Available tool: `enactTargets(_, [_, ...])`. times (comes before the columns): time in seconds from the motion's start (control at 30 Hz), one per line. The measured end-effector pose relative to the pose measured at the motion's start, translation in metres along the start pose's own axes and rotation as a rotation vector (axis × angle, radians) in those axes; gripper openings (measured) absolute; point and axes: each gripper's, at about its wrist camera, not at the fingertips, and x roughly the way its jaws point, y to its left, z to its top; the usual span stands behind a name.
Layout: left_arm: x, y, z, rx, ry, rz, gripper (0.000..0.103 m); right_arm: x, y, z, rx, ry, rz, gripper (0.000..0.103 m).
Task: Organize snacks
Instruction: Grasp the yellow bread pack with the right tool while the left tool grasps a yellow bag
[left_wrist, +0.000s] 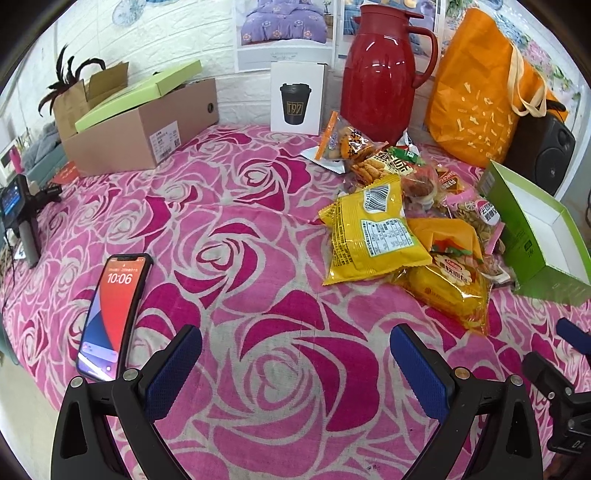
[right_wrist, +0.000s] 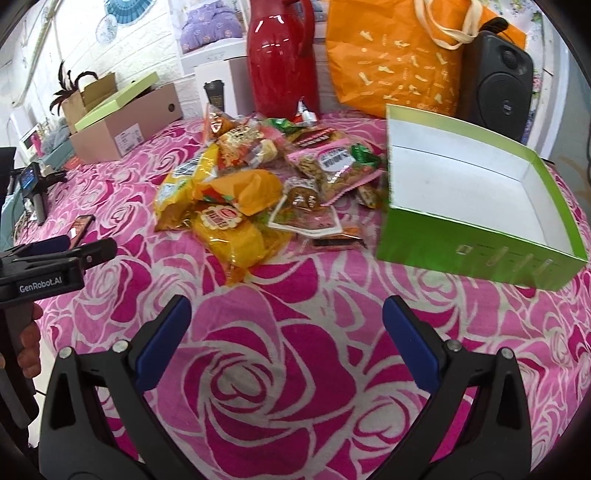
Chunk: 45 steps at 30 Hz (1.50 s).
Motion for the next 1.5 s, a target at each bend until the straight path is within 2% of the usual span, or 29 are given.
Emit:
enactTargets(0.17, [0.004, 0.006, 0.003, -0.042, -0.01, -0.05, 0.103, 0.016, 0.01, 0.008, -0.028, 0.021, 0.068, 0.103])
enactTargets(0.37, [0.018, 0.007, 0.015, -0.06, 0.036, -0.086, 0.101, 0.04, 0.018, 0.016, -0.042, 0.05, 0.138, 0.103])
enactTargets(0.5, [0.023, 0.006, 0.025, -0.063, 0.05, -0.117, 0.101, 0.054, 0.02, 0.025, -0.044, 0.039, 0.176, 0.103])
enactTargets(0.67, [0.02, -0.001, 0.046, -0.042, 0.021, -0.166, 0.101, 0.069, 0.025, 0.042, -0.068, 0.001, 0.189, 0.103])
enactTargets(0.7, [0.02, -0.005, 0.051, -0.032, 0.014, -0.177, 0.101, 0.072, 0.026, 0.043, -0.072, 0.004, 0.185, 0.094])
enactTargets(0.73, [0.021, -0.007, 0.054, -0.024, 0.014, -0.184, 0.101, 0.075, 0.026, 0.043, -0.072, 0.018, 0.183, 0.071])
enactTargets(0.77, [0.023, -0.011, 0.058, -0.012, 0.018, -0.197, 0.101, 0.077, 0.026, 0.041, -0.07, 0.041, 0.196, 0.056])
enactTargets(0.83, [0.03, -0.02, 0.064, 0.014, 0.034, -0.237, 0.101, 0.076, 0.024, 0.032, -0.058, 0.076, 0.237, 0.049])
enactTargets(0.9, [0.039, -0.028, 0.068, 0.041, 0.046, -0.247, 0.1, 0.065, 0.026, 0.023, -0.075, 0.093, 0.251, 0.048])
enactTargets(0.97, [0.052, -0.034, 0.072, 0.068, 0.067, -0.243, 0.091, 0.054, 0.03, 0.014, -0.088, 0.117, 0.271, 0.048])
enactTargets(1.03, [0.066, -0.035, 0.073, 0.075, 0.115, -0.252, 0.062, 0.045, 0.036, 0.004, -0.111, 0.139, 0.312, 0.048])
enactTargets(1.07, [0.073, -0.034, 0.073, 0.064, 0.146, -0.283, 0.059, 0.044, 0.037, 0.002, -0.118, 0.143, 0.316, 0.049])
enactTargets(1.13, [0.075, -0.03, 0.069, 0.052, 0.157, -0.309, 0.055, 0.043, 0.04, 0.002, -0.139, 0.146, 0.302, 0.064])
enactTargets(1.2, [0.067, -0.028, 0.065, 0.079, 0.158, -0.301, 0.053, 0.045, 0.042, 0.004, -0.144, 0.148, 0.285, 0.068])
enactTargets(1.3, [0.054, -0.017, 0.054, 0.096, 0.17, -0.289, 0.053, 0.046, 0.045, 0.005, -0.147, 0.157, 0.295, 0.068])
enactTargets(1.37, [0.05, -0.008, 0.048, 0.093, 0.186, -0.281, 0.056, 0.044, 0.049, 0.002, -0.155, 0.156, 0.291, 0.068])
enactTargets(1.5, [0.053, -0.005, 0.047, 0.055, 0.185, -0.267, 0.067, 0.045, 0.046, -0.003, -0.126, 0.16, 0.28, 0.068])
